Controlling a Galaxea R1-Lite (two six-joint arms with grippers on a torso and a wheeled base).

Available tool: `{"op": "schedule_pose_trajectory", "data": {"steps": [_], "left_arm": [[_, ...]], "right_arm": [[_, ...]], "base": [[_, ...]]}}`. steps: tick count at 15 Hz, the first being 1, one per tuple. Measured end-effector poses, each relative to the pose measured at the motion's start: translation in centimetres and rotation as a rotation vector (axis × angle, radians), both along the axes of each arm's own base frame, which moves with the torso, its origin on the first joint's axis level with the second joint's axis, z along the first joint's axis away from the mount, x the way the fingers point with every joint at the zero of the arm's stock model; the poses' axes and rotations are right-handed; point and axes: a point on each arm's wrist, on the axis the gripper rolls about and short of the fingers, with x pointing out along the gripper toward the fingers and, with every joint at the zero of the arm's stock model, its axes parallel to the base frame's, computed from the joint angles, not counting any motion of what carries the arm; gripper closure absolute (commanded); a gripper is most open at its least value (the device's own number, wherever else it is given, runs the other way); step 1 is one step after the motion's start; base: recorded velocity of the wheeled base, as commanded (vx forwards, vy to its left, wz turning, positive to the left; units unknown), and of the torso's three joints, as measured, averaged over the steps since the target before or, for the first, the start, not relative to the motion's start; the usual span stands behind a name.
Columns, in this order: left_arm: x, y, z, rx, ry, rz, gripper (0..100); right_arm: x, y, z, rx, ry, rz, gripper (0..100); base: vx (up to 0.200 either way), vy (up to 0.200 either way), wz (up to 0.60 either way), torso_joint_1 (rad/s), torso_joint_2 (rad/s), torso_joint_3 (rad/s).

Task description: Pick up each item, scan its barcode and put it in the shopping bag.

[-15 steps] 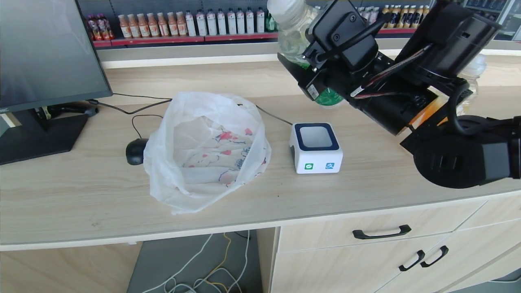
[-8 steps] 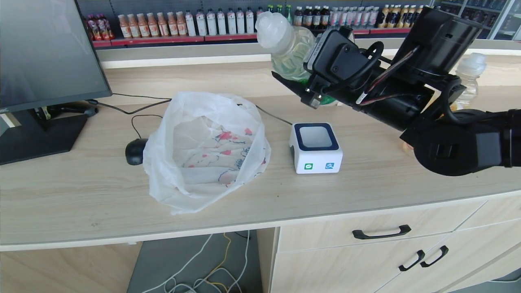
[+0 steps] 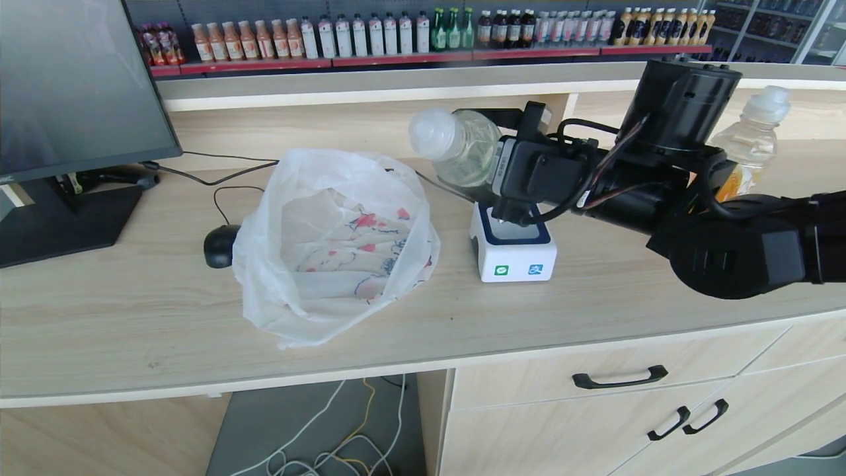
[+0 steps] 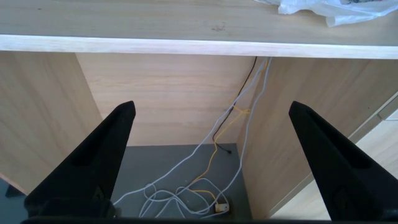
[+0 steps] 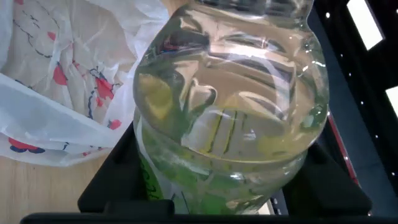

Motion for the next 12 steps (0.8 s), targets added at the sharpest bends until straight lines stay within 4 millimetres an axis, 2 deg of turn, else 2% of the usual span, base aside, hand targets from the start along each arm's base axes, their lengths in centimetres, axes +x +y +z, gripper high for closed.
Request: {"op": "schedule_pose_trajectory", "data": {"steps": [3, 12], "left_arm": [[0.0, 0.0, 0.0, 0.0, 0.0, 0.0, 0], [0.0, 0.0, 0.0, 0.0, 0.0, 0.0, 0]], "right_arm": [[0.5, -1.1, -1.6, -0.053, 0.013, -0.006, 100], [-0.1, -2.7, -2.4, -0.085, 0.032, -0.012, 100]], "base": [[0.0, 0.0, 0.0, 0.0, 0.0, 0.0], [0.0, 0.0, 0.0, 0.0, 0.0, 0.0]]}}
